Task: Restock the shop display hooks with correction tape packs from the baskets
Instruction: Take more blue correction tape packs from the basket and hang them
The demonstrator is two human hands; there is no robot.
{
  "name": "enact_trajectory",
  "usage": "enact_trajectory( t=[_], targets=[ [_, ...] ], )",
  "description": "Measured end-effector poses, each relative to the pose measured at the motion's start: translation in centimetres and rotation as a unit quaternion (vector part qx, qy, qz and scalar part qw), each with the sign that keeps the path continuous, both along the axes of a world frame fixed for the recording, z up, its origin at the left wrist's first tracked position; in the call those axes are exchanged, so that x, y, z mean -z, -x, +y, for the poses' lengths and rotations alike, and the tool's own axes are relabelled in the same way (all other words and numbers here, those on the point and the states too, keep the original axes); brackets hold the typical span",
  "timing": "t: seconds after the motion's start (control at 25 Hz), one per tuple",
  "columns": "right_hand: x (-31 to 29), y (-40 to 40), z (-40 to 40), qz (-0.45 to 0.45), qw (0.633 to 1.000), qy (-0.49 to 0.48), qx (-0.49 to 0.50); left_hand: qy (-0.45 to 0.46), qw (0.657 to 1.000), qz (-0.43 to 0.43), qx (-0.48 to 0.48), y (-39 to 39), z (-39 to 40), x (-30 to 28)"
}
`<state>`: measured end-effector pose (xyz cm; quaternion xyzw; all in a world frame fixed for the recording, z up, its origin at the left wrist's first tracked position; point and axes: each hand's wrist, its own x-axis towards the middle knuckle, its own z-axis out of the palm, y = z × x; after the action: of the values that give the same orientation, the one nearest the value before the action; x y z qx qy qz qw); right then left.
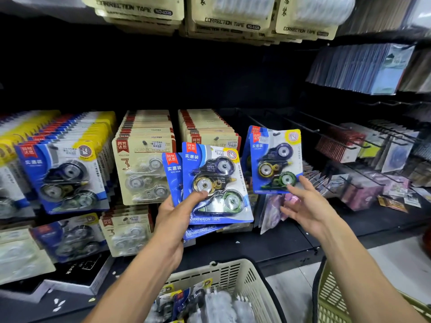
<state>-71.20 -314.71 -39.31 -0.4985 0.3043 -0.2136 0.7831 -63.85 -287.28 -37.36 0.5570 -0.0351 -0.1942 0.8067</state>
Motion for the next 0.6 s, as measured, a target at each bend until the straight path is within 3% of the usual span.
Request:
enact_trajectory(
  t=[0.12,0.2,0.28,0.36,0.48,0.6],
  targets=[
    [-0.2,-0.1,1.6,0.091,0.990,0.107,0.018,0.006,1.000,0.000,0.003,0.1,-0.1,0.1],
    [-1.4,0.2,3.4,0.063,0.985,0.129,-0.097,0.012,1.000,-0.003,0.009,0.2,-0.3,0.2],
    [-2.6,0.5,5.5,0.039,0.955,0.137,-0.260,0.015,1.000,-0.010,0.016,0.4,-0.6,0.1],
    [-3.0,0.3,6.8,0.040,0.935,0.172,-0.307,0.012,1.000,-0.018,0.016,0.4,-0.7,0.2],
    [-2.6,0.0,6.9,0.039,0.954,0.166,-0.248,0.011,1.000,-0.015,-0.002,0.4,-0.8,0.3],
    [-2.2,0.0,5.7,-0.018,0.988,0.105,-0.114,0.024,0.999,0.007,-0.029,0.3,-0.6,0.1]
  ],
)
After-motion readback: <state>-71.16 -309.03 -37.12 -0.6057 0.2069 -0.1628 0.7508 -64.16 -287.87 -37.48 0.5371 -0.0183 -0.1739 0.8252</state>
